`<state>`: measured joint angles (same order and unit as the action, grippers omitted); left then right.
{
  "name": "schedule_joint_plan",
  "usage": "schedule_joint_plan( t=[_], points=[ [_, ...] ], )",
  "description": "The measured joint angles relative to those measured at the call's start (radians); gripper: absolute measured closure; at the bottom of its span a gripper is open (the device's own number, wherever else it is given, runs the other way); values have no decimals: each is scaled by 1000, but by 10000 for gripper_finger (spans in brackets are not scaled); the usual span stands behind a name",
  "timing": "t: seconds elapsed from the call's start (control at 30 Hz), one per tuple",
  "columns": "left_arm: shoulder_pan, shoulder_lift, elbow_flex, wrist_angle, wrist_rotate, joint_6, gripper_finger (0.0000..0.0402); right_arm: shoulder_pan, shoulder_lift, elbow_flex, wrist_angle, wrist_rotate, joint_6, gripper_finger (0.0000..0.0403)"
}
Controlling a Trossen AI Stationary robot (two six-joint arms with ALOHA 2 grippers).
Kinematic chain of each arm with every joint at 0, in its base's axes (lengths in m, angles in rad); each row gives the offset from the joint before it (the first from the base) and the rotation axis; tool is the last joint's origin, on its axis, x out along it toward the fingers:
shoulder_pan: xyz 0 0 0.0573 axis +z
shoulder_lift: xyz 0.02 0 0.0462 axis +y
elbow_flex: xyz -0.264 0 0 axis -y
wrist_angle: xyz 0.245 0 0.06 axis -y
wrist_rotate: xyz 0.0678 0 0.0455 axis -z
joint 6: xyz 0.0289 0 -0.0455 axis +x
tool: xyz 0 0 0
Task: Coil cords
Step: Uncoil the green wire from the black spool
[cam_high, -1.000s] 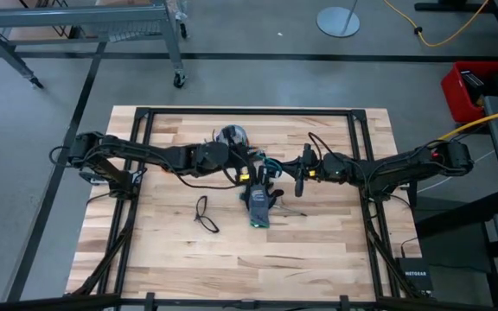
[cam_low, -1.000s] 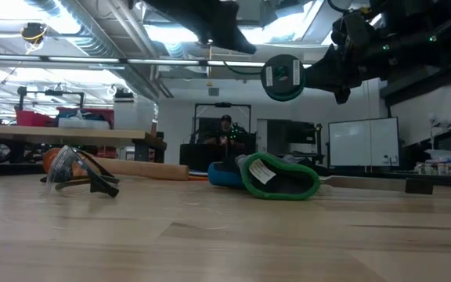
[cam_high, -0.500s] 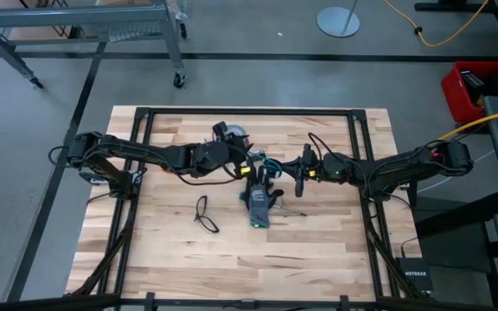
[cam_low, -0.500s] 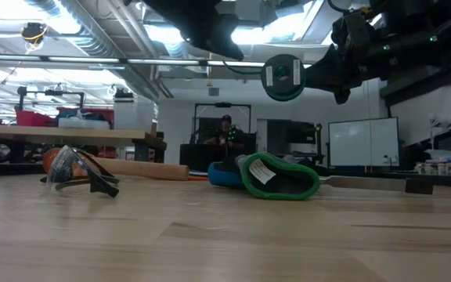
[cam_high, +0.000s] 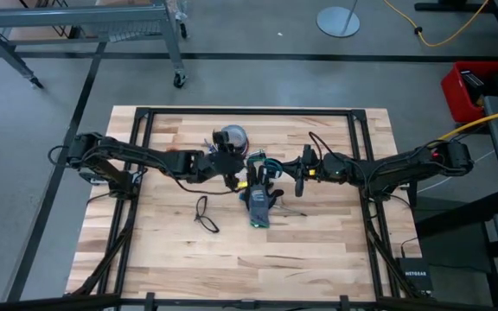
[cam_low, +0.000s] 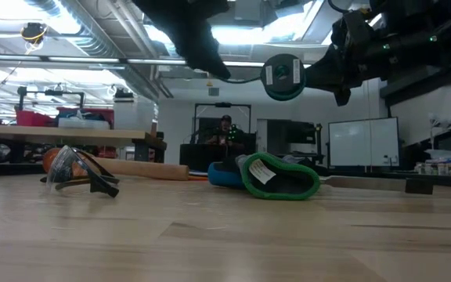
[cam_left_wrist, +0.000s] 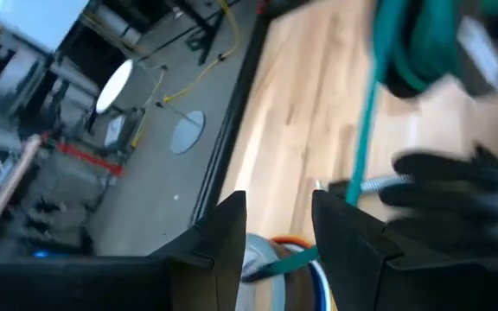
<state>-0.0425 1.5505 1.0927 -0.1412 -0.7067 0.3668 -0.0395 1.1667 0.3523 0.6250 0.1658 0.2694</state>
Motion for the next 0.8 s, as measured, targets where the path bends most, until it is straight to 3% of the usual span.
schedule_joint_plan(
  t=[0.33,0.8],
  points=[
    [-56,0,0,0,0,136,274,0,0,0,0,0,15,401],
    [-42,8,0,79,39,348,275,0,0,0,2,-47,48,401]
  ],
)
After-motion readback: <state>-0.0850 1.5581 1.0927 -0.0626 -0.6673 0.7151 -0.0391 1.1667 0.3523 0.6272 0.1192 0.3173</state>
